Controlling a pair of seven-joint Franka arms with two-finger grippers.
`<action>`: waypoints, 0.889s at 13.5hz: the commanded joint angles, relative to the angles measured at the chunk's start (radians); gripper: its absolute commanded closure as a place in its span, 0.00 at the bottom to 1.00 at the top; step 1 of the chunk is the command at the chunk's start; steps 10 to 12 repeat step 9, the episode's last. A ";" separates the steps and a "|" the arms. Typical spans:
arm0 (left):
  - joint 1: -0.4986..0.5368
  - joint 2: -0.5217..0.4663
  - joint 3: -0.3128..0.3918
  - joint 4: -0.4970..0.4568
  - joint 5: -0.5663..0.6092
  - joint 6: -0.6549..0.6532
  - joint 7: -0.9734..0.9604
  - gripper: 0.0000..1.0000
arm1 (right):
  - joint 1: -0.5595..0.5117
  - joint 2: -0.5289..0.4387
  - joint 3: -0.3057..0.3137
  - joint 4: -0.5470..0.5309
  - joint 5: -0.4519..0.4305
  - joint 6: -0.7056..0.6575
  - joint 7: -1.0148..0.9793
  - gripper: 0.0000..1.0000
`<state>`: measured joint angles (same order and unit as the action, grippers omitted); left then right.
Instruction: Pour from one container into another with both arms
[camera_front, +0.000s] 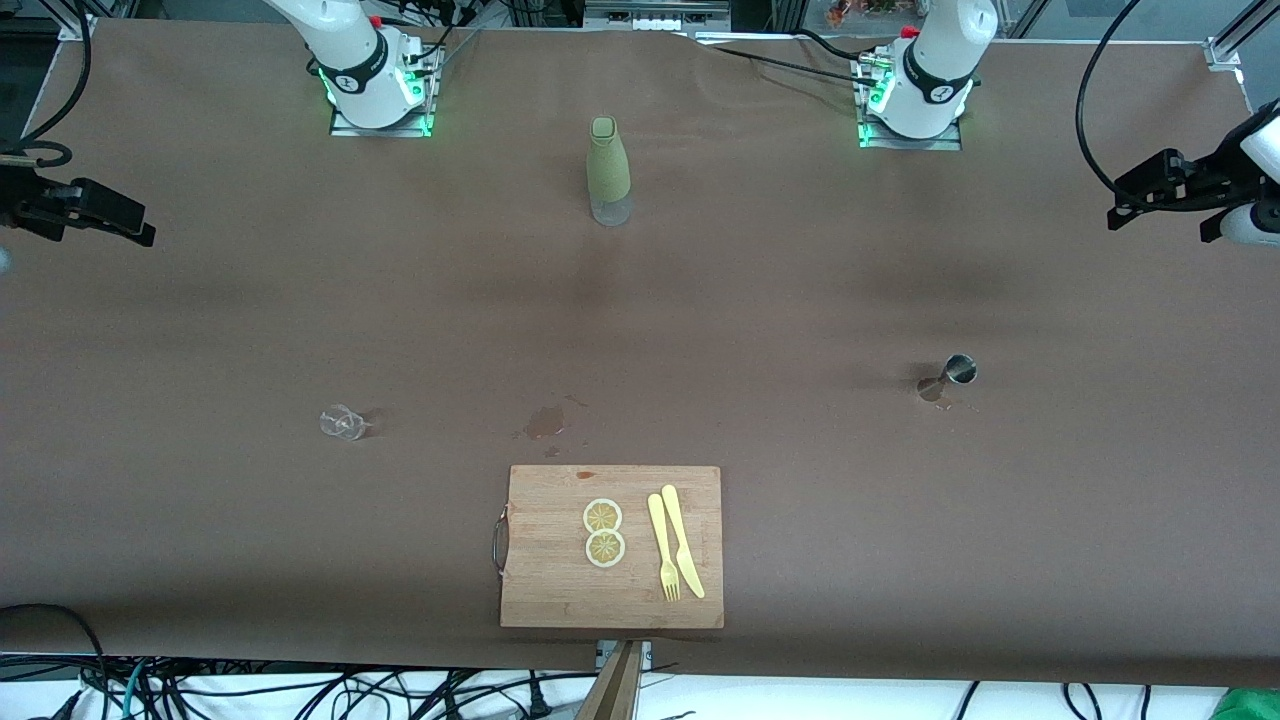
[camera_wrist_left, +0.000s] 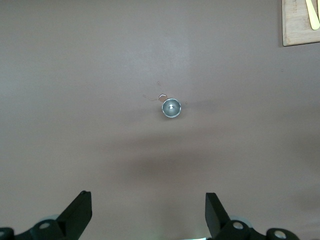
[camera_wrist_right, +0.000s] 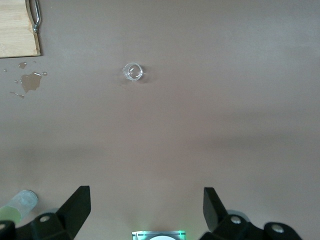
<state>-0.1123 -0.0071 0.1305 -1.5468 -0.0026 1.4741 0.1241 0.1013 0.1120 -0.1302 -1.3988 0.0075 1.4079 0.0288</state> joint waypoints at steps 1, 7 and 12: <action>0.003 -0.010 0.000 0.002 -0.017 -0.003 -0.003 0.00 | -0.005 -0.014 0.003 -0.014 -0.009 0.011 -0.012 0.00; 0.006 -0.010 0.001 0.002 -0.027 -0.006 -0.003 0.00 | -0.006 -0.014 0.003 -0.014 -0.009 0.011 -0.012 0.00; 0.006 -0.010 0.001 0.002 -0.027 -0.008 -0.004 0.00 | -0.006 -0.014 0.003 -0.014 -0.009 0.013 -0.012 0.00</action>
